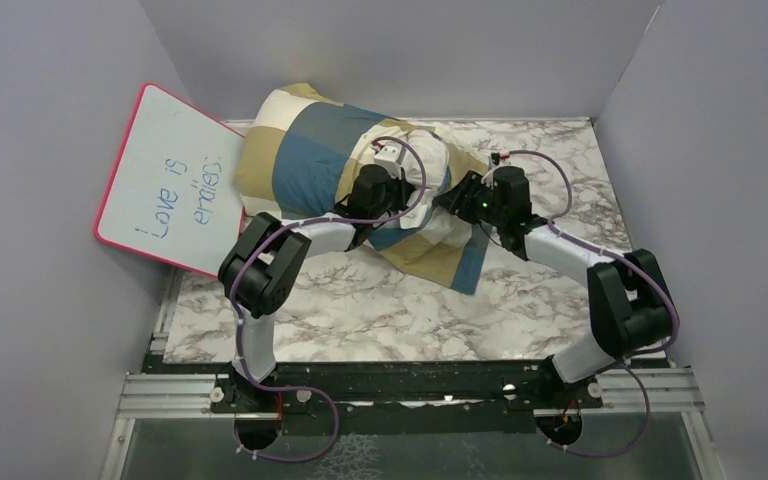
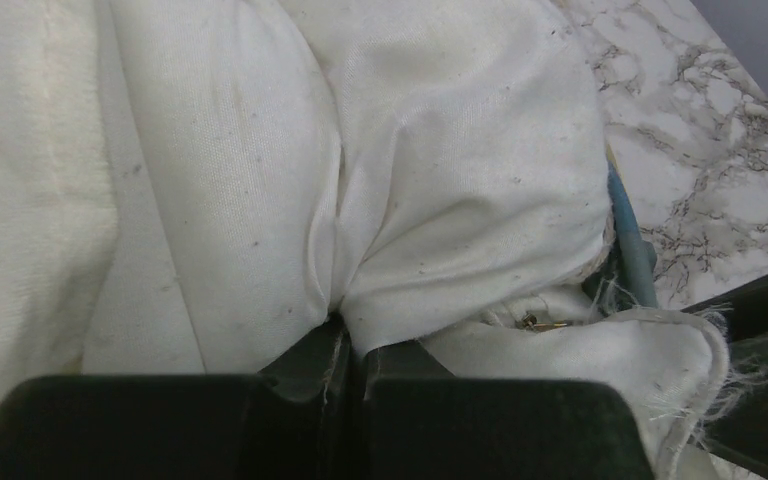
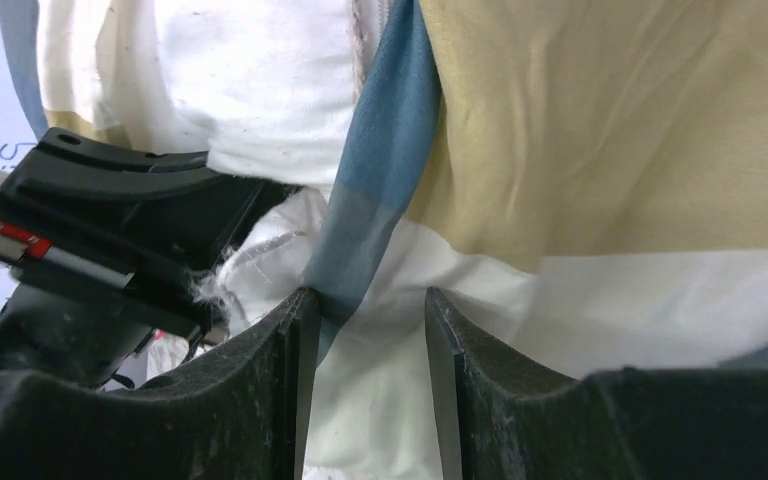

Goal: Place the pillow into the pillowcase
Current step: Stuff the pillow into the pillowcase.

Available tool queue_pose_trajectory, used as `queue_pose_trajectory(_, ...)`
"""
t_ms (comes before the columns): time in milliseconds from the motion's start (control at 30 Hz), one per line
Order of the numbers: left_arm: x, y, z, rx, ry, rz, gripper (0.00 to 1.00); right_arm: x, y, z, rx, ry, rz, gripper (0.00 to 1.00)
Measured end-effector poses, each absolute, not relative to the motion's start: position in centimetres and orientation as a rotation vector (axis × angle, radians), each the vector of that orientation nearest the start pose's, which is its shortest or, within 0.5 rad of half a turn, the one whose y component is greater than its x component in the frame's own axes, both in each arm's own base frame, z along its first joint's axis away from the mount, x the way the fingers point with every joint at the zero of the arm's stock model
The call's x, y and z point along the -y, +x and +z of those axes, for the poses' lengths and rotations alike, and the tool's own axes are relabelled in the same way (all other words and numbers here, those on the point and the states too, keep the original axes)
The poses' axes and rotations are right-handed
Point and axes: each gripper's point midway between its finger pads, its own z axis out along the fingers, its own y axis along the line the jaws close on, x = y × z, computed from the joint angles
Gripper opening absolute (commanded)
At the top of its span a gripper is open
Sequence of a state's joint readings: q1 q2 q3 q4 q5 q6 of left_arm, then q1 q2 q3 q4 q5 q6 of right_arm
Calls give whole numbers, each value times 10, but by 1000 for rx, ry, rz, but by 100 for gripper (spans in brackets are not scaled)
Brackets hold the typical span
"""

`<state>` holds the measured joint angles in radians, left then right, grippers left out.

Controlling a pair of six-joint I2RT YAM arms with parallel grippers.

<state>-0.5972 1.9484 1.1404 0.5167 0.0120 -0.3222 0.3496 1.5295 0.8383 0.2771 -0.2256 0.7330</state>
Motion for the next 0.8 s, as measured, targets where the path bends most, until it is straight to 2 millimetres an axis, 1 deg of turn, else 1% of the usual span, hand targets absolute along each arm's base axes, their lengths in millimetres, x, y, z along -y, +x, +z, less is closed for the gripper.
queue_pose_trajectory(33,326,452,114,-1893,271,-642,0,-217,396,140,-2087,248,917,43)
queue_pose_trajectory(67,327,452,114,-1894,272,-642,0,-220,400,136,-2093,251,929,35)
queue_pose_trajectory(133,327,452,114,-1895,272,-643,0,-225,402,129,-2101,255,955,5)
queue_pose_trajectory(167,327,452,113,-1895,273,-644,0,-227,403,127,-2102,250,965,1)
queue_pose_trajectory(267,328,451,113,-1896,274,-644,0,-227,401,126,-2084,244,979,0)
queue_pose_trajectory(367,329,451,113,-1912,280,-629,0,-216,391,130,-2043,236,942,0)
queue_pose_trajectory(400,330,450,113,-1916,284,-621,0,-211,385,136,-2018,229,925,0)
queue_pose_trajectory(467,335,446,112,-1923,298,-608,0,-204,372,154,-1949,200,920,0)
queue_pose_trajectory(533,340,441,109,-1937,314,-590,0,-198,361,184,-1837,155,937,0)
queue_pose_trajectory(567,343,438,108,-1942,324,-587,0,-198,355,196,-1794,125,951,0)
queue_pose_trajectory(633,350,432,107,-1953,340,-587,0,-202,349,213,-1733,72,986,0)
queue_pose_trajectory(700,358,425,104,-1964,359,-586,0,-207,345,224,-1696,22,1023,0)
queue_pose_trajectory(800,367,415,98,-1978,380,-586,0,-216,337,231,-1674,-44,1078,0)
